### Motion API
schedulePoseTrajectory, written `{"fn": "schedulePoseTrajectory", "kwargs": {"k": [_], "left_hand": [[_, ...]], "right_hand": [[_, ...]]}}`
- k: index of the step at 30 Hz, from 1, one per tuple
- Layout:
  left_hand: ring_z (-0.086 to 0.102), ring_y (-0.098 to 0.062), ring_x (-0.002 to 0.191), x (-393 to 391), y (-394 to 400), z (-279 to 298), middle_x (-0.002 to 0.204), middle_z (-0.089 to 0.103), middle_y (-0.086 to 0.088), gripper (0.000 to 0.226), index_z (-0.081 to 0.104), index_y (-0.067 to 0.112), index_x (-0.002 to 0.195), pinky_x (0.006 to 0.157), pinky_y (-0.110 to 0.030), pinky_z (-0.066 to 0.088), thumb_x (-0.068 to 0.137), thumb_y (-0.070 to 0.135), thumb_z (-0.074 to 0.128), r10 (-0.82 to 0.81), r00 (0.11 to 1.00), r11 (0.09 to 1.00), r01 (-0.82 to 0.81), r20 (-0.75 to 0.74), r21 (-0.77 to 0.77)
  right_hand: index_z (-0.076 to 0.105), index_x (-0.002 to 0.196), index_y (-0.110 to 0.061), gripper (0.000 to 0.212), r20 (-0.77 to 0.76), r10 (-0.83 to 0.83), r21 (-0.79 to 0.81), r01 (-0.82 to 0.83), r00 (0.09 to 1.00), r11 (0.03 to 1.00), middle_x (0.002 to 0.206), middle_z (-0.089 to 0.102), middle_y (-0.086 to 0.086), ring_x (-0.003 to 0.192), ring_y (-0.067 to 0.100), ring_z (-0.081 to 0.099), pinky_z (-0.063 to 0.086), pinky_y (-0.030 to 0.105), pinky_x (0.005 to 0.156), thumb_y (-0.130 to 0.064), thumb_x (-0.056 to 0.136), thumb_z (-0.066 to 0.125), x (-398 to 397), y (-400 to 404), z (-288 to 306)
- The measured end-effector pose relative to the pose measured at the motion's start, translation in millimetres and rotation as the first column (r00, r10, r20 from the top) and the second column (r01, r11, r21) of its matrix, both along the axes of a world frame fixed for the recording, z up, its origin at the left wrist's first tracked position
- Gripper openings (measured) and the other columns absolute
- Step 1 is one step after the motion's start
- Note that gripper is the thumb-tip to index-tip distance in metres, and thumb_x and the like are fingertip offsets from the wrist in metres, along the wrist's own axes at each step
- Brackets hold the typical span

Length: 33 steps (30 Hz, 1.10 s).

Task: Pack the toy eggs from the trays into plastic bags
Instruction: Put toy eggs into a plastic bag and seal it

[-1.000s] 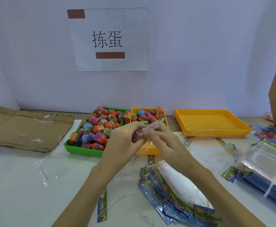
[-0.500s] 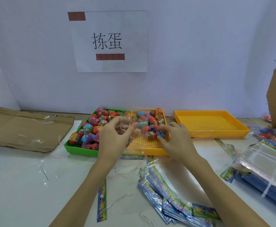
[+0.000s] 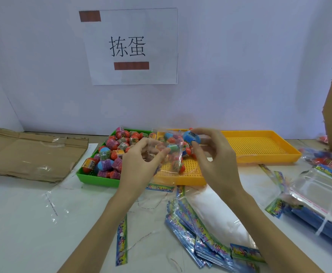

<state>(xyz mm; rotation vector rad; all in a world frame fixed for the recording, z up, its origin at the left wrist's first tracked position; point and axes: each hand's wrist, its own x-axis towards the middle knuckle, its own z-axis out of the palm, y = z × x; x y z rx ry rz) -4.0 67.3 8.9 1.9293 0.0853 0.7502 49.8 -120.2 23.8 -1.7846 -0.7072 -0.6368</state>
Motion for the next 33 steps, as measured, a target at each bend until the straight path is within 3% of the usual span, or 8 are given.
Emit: {"fn": "schedulePoseTrajectory", "kwargs": {"k": [4, 9, 15, 18, 21, 25, 28, 33], "left_hand": [[0.068, -0.021, 0.070, -4, -4, 2, 0.082, 0.072, 0.008, 0.032, 0.070, 0.027, 0.112, 0.067, -0.040, 0.058, 0.087, 0.046, 0.076, -0.090, 0.994, 0.994, 0.086, 0.060, 0.073], [0.063, -0.018, 0.071, -4, -7, 2, 0.088, 0.069, 0.008, 0.032, 0.070, 0.017, 0.119, 0.064, -0.026, 0.051, 0.092, 0.033, 0.077, -0.195, 0.967, 0.945, 0.141, 0.164, 0.294], [0.063, -0.012, 0.073, -3, -3, 0, 0.088, 0.067, 0.017, 0.038, 0.070, 0.016, 0.125, 0.067, -0.018, 0.051, 0.091, 0.034, 0.075, -0.231, 0.957, 0.920, 0.156, 0.175, 0.360], [0.062, -0.011, 0.072, -4, -2, 1, 0.084, 0.065, 0.018, 0.040, 0.071, 0.019, 0.124, 0.066, -0.017, 0.050, 0.089, 0.036, 0.076, -0.236, 0.957, 0.924, 0.168, 0.168, 0.344], [0.062, -0.015, 0.068, -6, -3, 3, 0.077, 0.066, 0.013, 0.036, 0.071, 0.026, 0.122, 0.062, -0.026, 0.053, 0.088, 0.037, 0.077, -0.249, 0.960, 0.939, 0.208, 0.124, 0.274], [0.067, -0.010, 0.068, -8, -8, 6, 0.081, 0.072, 0.016, 0.030, 0.075, 0.023, 0.115, 0.063, -0.018, 0.051, 0.089, 0.039, 0.073, -0.265, 0.960, 0.951, 0.245, 0.091, 0.187], [0.064, -0.006, 0.065, -7, -7, 6, 0.078, 0.071, 0.017, 0.030, 0.078, 0.018, 0.111, 0.062, -0.020, 0.051, 0.091, 0.039, 0.071, -0.216, 0.972, 0.970, 0.203, 0.089, 0.136], [0.071, -0.008, 0.076, -7, -8, 6, 0.086, 0.076, 0.011, 0.026, 0.079, 0.017, 0.107, 0.066, -0.018, 0.053, 0.090, 0.036, 0.074, -0.172, 0.981, 0.980, 0.161, 0.093, 0.115]], "right_hand": [[0.070, 0.123, -0.011, 0.030, 0.196, 0.074, -0.034, -0.069, 0.978, 0.997, 0.123, 0.060, 0.007, 0.110, 0.021, 0.065, 0.058, 0.029, 0.087, 0.002, 0.096, 0.068, -15, 5, 4], [0.072, 0.126, -0.013, 0.034, 0.228, 0.070, -0.202, -0.023, 0.971, 0.979, 0.121, 0.061, 0.009, 0.103, 0.016, 0.063, 0.055, 0.024, 0.088, 0.002, 0.096, 0.067, -14, 4, 1], [0.068, 0.132, -0.015, 0.034, 0.129, 0.159, -0.307, -0.113, 0.979, 0.945, 0.116, 0.063, 0.000, 0.093, 0.003, 0.060, 0.049, 0.014, 0.079, -0.003, 0.101, 0.062, -9, -4, 3], [0.065, 0.129, -0.014, 0.030, 0.047, 0.179, -0.306, -0.157, 0.983, 0.939, 0.113, 0.065, -0.014, 0.093, -0.006, 0.060, 0.044, 0.008, 0.080, -0.007, 0.100, 0.064, -9, -5, 3], [0.068, 0.122, -0.017, 0.023, 0.010, 0.185, -0.316, -0.173, 0.983, 0.933, 0.118, 0.069, -0.013, 0.098, -0.002, 0.062, 0.048, 0.014, 0.080, -0.010, 0.101, 0.064, -6, -11, 7], [0.074, 0.115, -0.019, 0.022, -0.089, 0.262, -0.316, -0.276, 0.961, 0.907, 0.112, 0.070, -0.010, 0.101, 0.009, 0.064, 0.048, 0.016, 0.075, -0.008, 0.104, 0.058, -6, -15, 7], [0.075, 0.113, -0.017, 0.024, -0.227, 0.319, -0.209, -0.366, 0.920, 0.907, 0.107, 0.068, -0.006, 0.098, 0.015, 0.064, 0.051, 0.023, 0.074, -0.027, 0.105, 0.055, -9, -11, 6], [0.073, 0.114, -0.022, 0.025, -0.239, 0.280, -0.253, -0.338, 0.930, 0.907, 0.107, 0.066, -0.010, 0.099, 0.013, 0.063, 0.054, 0.024, 0.072, -0.019, 0.090, 0.079, -11, -6, 2]]}}
